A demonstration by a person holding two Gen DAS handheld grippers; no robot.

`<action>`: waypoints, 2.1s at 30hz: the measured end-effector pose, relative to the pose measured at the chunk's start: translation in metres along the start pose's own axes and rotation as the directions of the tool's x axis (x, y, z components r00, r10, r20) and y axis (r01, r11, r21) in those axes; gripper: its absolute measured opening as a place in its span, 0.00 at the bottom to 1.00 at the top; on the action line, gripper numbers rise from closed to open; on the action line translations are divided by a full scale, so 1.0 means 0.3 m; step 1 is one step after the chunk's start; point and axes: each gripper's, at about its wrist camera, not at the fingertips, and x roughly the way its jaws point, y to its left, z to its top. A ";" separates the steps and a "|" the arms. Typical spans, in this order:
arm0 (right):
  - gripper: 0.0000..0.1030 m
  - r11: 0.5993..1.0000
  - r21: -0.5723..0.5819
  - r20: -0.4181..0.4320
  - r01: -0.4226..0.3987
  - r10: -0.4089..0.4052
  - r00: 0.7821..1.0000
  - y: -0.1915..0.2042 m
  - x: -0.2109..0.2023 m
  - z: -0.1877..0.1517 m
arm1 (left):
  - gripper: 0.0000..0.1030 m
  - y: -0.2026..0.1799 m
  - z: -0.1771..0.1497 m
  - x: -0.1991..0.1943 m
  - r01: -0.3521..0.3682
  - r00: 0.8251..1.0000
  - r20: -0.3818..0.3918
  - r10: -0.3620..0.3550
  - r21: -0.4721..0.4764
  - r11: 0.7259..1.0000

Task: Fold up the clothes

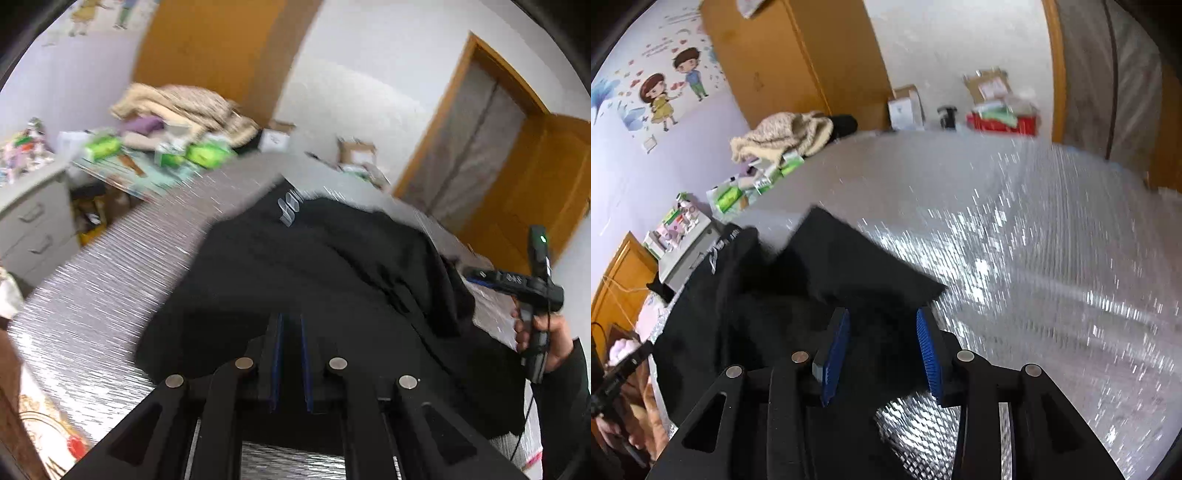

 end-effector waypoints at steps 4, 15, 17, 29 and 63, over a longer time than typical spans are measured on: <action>0.38 0.998 0.056 -0.056 -0.026 0.029 0.998 -0.042 0.058 -0.020 | 0.08 -0.048 -0.032 0.081 0.029 0.998 -0.063 -0.027 0.027 0.999; 0.06 0.999 0.011 0.052 -0.033 0.032 0.998 -0.015 -0.015 -0.024 | 0.08 -0.063 -0.067 0.141 0.008 0.997 -0.082 -0.002 0.076 0.997; 0.06 1.000 0.028 0.106 -0.012 0.009 0.994 -0.045 -0.087 -0.035 | 0.08 -0.063 -0.067 0.144 0.005 0.997 -0.079 0.002 0.086 0.996; 0.08 0.929 0.364 0.194 0.068 -0.147 0.970 -0.279 -0.358 -0.270 | 0.08 -0.052 -0.061 0.155 0.004 0.997 -0.075 0.002 0.080 0.997; 0.02 0.900 0.425 0.364 0.096 -0.267 0.892 -0.446 -0.508 -0.242 | 0.08 0.000 0.142 0.302 -0.125 0.989 -0.068 0.134 0.115 0.985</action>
